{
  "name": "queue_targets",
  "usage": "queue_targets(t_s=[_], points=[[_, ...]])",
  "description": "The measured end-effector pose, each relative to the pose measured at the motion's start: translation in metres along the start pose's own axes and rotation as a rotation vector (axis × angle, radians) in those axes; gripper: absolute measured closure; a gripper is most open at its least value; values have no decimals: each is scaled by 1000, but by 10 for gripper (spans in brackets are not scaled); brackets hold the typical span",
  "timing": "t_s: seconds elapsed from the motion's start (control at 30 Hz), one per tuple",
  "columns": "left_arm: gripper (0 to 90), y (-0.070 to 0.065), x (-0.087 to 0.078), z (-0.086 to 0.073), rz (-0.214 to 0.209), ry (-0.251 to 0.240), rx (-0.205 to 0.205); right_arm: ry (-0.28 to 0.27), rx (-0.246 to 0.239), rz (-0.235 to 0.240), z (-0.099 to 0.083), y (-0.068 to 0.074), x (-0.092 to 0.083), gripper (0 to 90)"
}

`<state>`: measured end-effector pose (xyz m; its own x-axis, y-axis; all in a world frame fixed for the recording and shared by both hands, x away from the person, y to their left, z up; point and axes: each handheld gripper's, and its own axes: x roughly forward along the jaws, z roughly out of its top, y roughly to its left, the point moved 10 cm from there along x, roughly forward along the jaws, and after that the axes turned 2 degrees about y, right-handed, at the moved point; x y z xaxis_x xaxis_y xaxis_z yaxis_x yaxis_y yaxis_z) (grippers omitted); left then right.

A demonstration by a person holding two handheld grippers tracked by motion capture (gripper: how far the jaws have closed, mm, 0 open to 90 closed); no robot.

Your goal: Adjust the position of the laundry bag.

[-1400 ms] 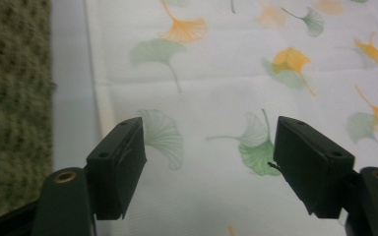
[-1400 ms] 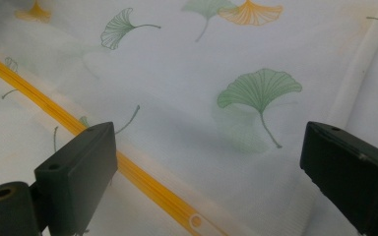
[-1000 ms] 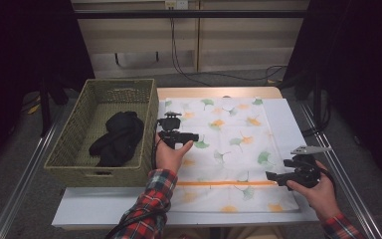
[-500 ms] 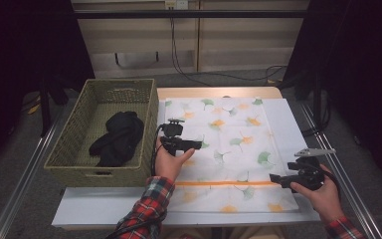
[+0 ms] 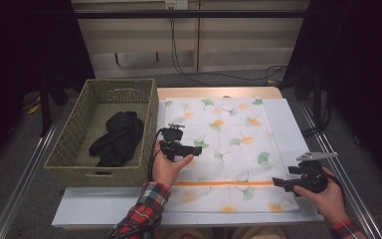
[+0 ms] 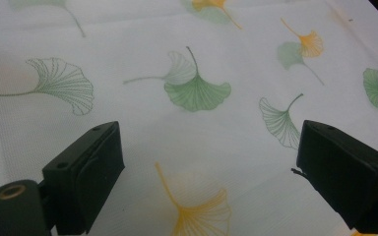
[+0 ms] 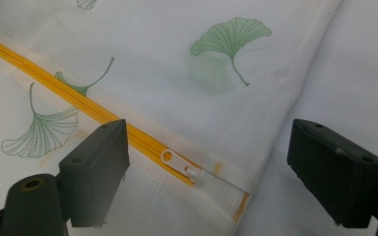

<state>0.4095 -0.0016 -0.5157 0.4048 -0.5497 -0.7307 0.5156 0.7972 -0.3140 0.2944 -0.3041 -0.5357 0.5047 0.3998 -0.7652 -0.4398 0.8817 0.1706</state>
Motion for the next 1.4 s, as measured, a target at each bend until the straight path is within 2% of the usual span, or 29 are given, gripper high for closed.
queue_targets(t_s=[0.07,0.2,0.27,0.3,0.37,0.53,0.57,0.63,0.77,0.9,1.03,1.17,1.2,1.3,1.37,1.4], points=[[99,0,0,-1,-2,-4,5,-20,-5,16,0,0,0,203],[99,-2,1,-5,-32,-1,-4,-23,3,8,-2,-3,-1,226],[99,-3,2,-5,-32,9,0,-30,-12,7,-3,-4,-1,230],[97,-4,2,-5,-32,6,7,-35,-11,-1,-4,-5,-1,258],[97,-6,1,-5,-35,7,12,-42,3,13,-4,-4,-2,304],[97,-5,1,-4,-49,7,4,-22,16,3,-10,-6,-3,346],[97,-5,1,-4,-48,12,9,2,20,1,-13,-6,-3,371],[97,-6,3,-4,-50,11,3,4,23,-1,-15,-7,-3,404],[96,-10,7,-7,-49,33,28,9,34,-9,-17,-8,-6,452],[96,-14,10,-9,-55,48,35,17,57,-18,-21,-11,-7,482],[96,-15,11,-7,-49,43,42,16,61,-34,-22,-12,-9,519],[97,-17,11,-7,-48,39,35,30,68,-12,-25,-6,-10,617],[97,-17,10,-8,-46,46,46,36,79,-2,-26,-4,-11,619],[99,-17,10,-8,-45,49,46,43,57,-18,-27,-2,-10,654],[99,-18,10,-8,-48,45,39,53,49,-40,-27,-3,-10,730],[100,-18,10,-8,-49,48,44,51,61,-50,-27,-4,-10,770]])
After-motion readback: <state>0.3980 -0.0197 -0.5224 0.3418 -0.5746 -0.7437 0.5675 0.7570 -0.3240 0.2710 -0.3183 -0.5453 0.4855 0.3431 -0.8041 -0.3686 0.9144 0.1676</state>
